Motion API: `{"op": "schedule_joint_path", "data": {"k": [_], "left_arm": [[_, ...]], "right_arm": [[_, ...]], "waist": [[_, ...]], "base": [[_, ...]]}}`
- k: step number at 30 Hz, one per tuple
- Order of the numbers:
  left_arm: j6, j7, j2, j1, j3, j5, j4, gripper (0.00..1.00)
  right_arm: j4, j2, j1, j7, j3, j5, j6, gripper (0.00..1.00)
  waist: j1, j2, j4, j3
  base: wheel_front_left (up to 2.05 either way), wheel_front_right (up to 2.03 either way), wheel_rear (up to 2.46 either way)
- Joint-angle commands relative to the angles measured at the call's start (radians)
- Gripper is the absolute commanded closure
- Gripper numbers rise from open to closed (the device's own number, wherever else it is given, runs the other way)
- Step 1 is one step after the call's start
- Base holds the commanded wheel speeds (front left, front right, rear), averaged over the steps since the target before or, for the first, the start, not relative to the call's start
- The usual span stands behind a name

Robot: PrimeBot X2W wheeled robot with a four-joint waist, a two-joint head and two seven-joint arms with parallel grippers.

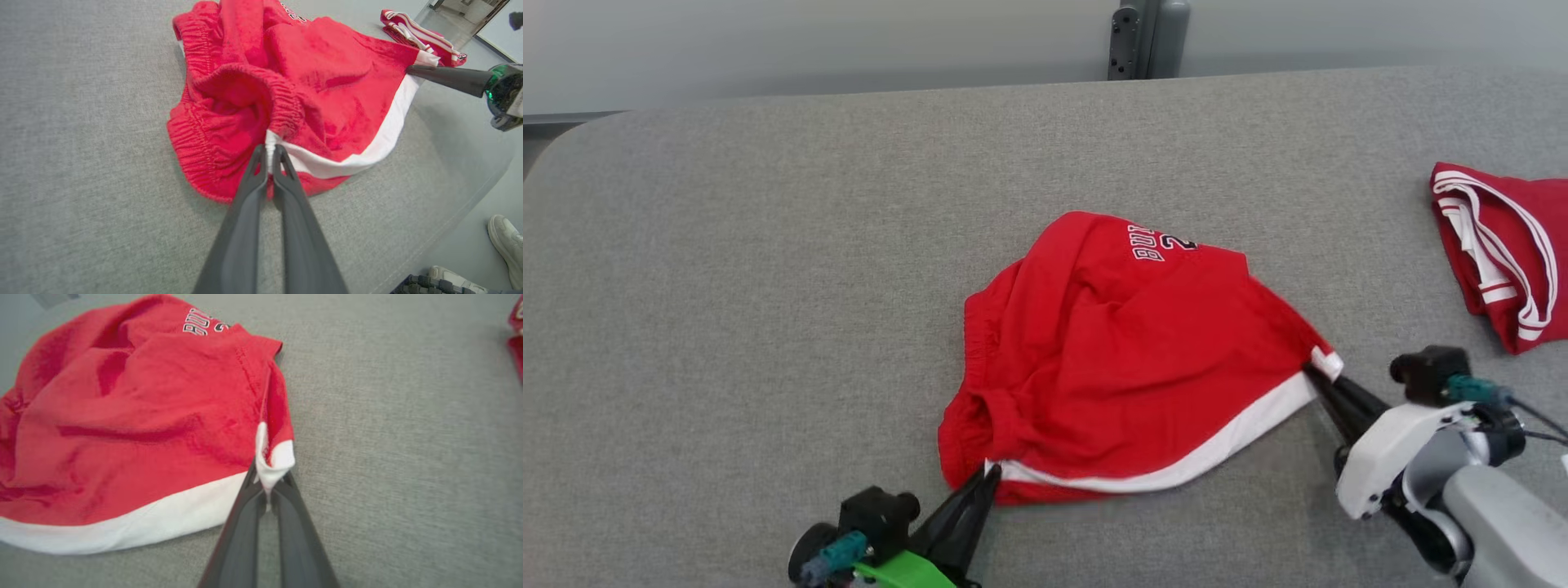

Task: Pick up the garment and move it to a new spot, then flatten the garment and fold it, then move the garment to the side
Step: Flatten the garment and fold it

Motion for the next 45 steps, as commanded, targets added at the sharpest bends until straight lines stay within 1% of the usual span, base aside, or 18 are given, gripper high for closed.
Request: {"op": "schedule_joint_path", "data": {"k": [1, 3, 6, 7, 9, 11, 13, 16, 19, 21, 25, 27, 31, 33, 35, 38, 42, 45], "left_arm": [[-0.003, 0.011, 0.019, 0.011, 0.016, -0.022, -0.063, 1.00], [-0.002, 0.030, 0.039, 0.028, 0.045, -0.071, -0.190, 1.00], [0.014, 0.084, 0.076, 0.026, 0.102, -0.134, -0.448, 1.00], [0.017, 0.114, 0.099, 0.001, 0.126, -0.151, -0.540, 1.00], [0.027, 0.174, 0.113, -0.065, 0.173, -0.204, -0.678, 1.00], [0.035, 0.242, 0.140, -0.168, 0.216, -0.232, -0.751, 1.00], [0.043, 0.323, 0.147, -0.317, 0.253, -0.274, -0.764, 1.00], [0.049, 0.426, 0.138, -0.598, 0.288, -0.317, -0.669, 1.00], [0.056, 0.480, 0.098, -0.881, 0.293, -0.323, -0.482, 1.00], [0.056, 0.473, 0.070, -1.052, 0.296, -0.291, -0.357, 1.00], [0.041, 0.431, 0.024, -1.331, 0.265, -0.215, -0.093, 1.00], [0.044, 0.365, 0.000, -1.440, 0.275, -0.186, 0.022, 1.00], [0.031, 0.241, -0.015, -1.585, 0.247, -0.103, 0.210, 1.00], [0.023, 0.172, -0.018, -1.629, 0.232, -0.077, 0.285, 1.00], [0.015, 0.123, -0.039, -1.645, 0.224, -0.088, 0.349, 1.00], [0.003, 0.084, -0.054, -1.607, 0.180, -0.102, 0.406, 1.00], [-0.003, 0.022, -0.047, -1.465, 0.076, -0.155, 0.391, 1.00], [-0.003, -0.035, 0.004, -1.286, -0.024, -0.215, 0.308, 1.00]], "right_arm": [[-0.075, -0.033, 0.013, -0.023, -0.038, 0.057, -0.001, 1.00], [-0.207, -0.082, 0.043, -0.038, -0.105, 0.136, -0.001, 1.00], [-0.461, -0.157, 0.090, -0.024, -0.250, 0.273, -0.001, 1.00], [-0.546, -0.181, 0.098, -0.010, -0.315, 0.317, -0.001, 1.00], [-0.674, -0.209, 0.092, 0.039, -0.414, 0.383, -0.001, 1.00], [-0.752, -0.228, 0.041, 0.095, -0.497, 0.417, -0.001, 1.00], [-0.792, -0.215, -0.058, 0.164, -0.554, 0.455, -0.001, 1.00], [-0.733, -0.176, -0.269, 0.272, -0.604, 0.437, -0.002, 1.00], [-0.588, -0.104, -0.557, 0.349, -0.625, 0.312, -0.002, 1.00], [-0.492, -0.037, -0.730, 0.373, -0.625, 0.215, -0.002, 1.00], [-0.277, 0.110, -1.049, 0.319, -0.679, -0.001, -0.002, 1.00], [-0.191, 0.169, -1.159, 0.279, -0.686, -0.076, -0.002, 1.00], [-0.058, 0.230, -1.301, 0.160, -0.715, -0.168, -0.002, 1.00], [-0.011, 0.253, -1.325, 0.102, -0.709, -0.184, -0.002, 1.00], [0.020, 0.268, -1.328, 0.057, -0.704, -0.178, -0.002, 1.00], [0.042, 0.264, -1.267, 0.030, -0.660, -0.137, -0.002, 1.00], [-0.012, 0.243, -1.079, -0.027, -0.589, -0.034, -0.001, 1.00], [-0.093, 0.203, -0.848, -0.079, -0.547, 0.052, -0.001, 1.00]], "waist": [[0.0000, -0.0001, -0.013, -0.002], [0.0000, -0.0001, -0.023, 0.002], [0.0000, -0.0001, -0.038, 0.030], [0.0000, -0.0001, -0.043, 0.051], [0.0000, -0.0001, -0.051, 0.097], [0.0000, -0.0001, -0.054, 0.149], [0.0000, -0.0001, -0.057, 0.215], [0.0000, -0.0001, -0.056, 0.316], [0.0000, -0.0001, -0.052, 0.412], [0.0000, -0.0001, -0.053, 0.466], [0.0000, -0.0001, -0.061, 0.545], [0.0000, -0.0001, -0.069, 0.570], [0.0000, -0.0001, -0.088, 0.609], [0.0000, -0.0001, -0.097, 0.618], [0.0000, -0.0001, -0.101, 0.626], [0.0000, -0.0001, -0.100, 0.637], [0.0000, -0.0001, -0.098, 0.614], [0.0000, -0.0001, -0.096, 0.560]], "base": [[0.00, 0.00, 0.00], [0.00, 0.00, 0.00], [0.00, 0.00, 0.00], [0.00, 0.00, 0.00], [0.00, 0.00, 0.00], [0.00, 0.00, 0.00], [0.00, 0.00, 0.00], [0.00, 0.00, 0.00], [0.00, 0.00, 0.00], [0.00, 0.00, 0.00], [0.00, 0.00, 0.00], [0.00, 0.00, 0.00], [0.00, 0.00, 0.00], [0.00, 0.00, 0.00], [0.00, 0.00, 0.00], [0.00, 0.00, 0.00], [0.00, 0.00, 0.00], [0.00, 0.00, 0.00]]}}
